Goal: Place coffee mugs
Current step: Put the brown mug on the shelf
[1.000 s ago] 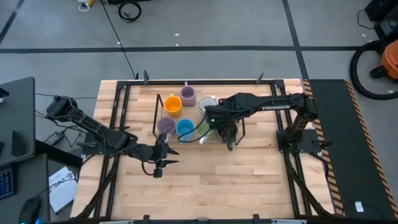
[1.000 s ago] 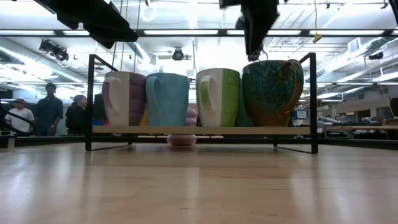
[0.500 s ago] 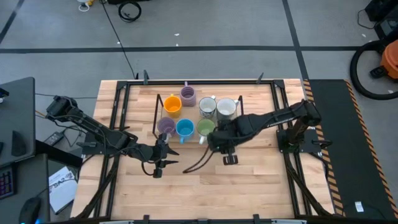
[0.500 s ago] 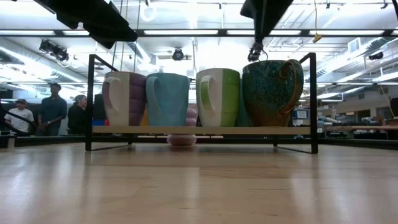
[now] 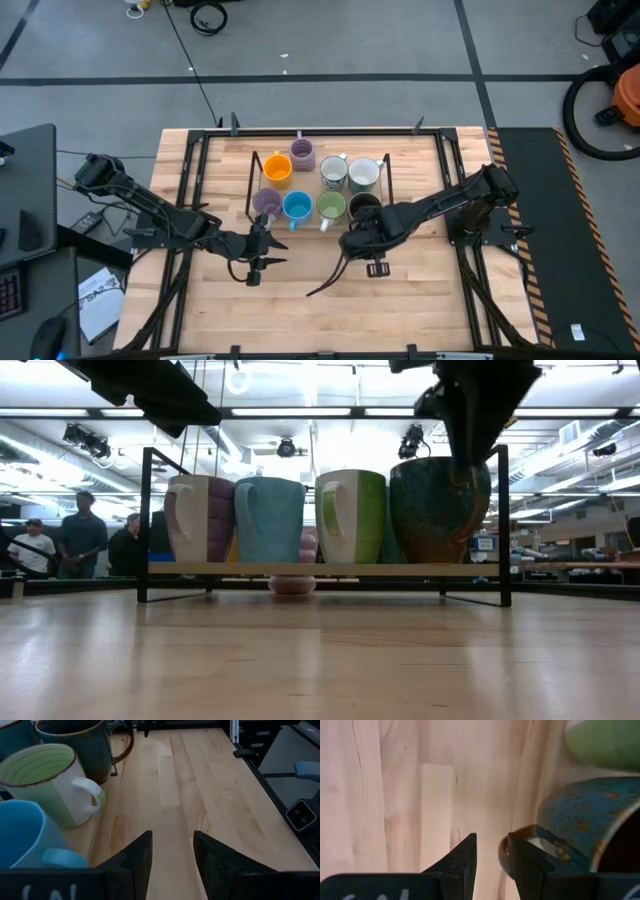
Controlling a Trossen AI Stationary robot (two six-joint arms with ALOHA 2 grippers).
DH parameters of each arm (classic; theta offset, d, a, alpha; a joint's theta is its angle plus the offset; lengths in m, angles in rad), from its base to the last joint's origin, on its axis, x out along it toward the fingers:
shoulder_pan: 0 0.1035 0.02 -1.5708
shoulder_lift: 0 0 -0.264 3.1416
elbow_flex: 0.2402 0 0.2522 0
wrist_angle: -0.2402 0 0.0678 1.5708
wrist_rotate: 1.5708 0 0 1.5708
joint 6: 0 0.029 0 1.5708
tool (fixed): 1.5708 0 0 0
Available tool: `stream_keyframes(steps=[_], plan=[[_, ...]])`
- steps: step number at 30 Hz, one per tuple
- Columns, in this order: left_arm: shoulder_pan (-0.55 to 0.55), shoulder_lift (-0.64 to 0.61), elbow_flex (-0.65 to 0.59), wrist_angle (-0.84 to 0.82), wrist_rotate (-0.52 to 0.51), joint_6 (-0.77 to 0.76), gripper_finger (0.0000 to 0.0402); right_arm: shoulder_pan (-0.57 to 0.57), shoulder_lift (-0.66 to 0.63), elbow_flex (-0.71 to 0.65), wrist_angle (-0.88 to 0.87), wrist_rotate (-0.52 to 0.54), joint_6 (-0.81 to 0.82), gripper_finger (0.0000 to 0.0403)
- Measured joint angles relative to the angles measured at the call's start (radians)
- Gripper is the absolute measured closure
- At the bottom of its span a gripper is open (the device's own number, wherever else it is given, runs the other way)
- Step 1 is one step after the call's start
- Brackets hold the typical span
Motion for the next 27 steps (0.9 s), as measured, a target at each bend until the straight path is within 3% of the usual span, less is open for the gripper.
stream_keyframes(steps=[27], plan=[[0.0, 0.0, 0.0, 0.001, 0.0, 0.0, 0.0251, -0.07, 0.0, -0.028, -0.085, 0.03, 0.107, 0.0288]])
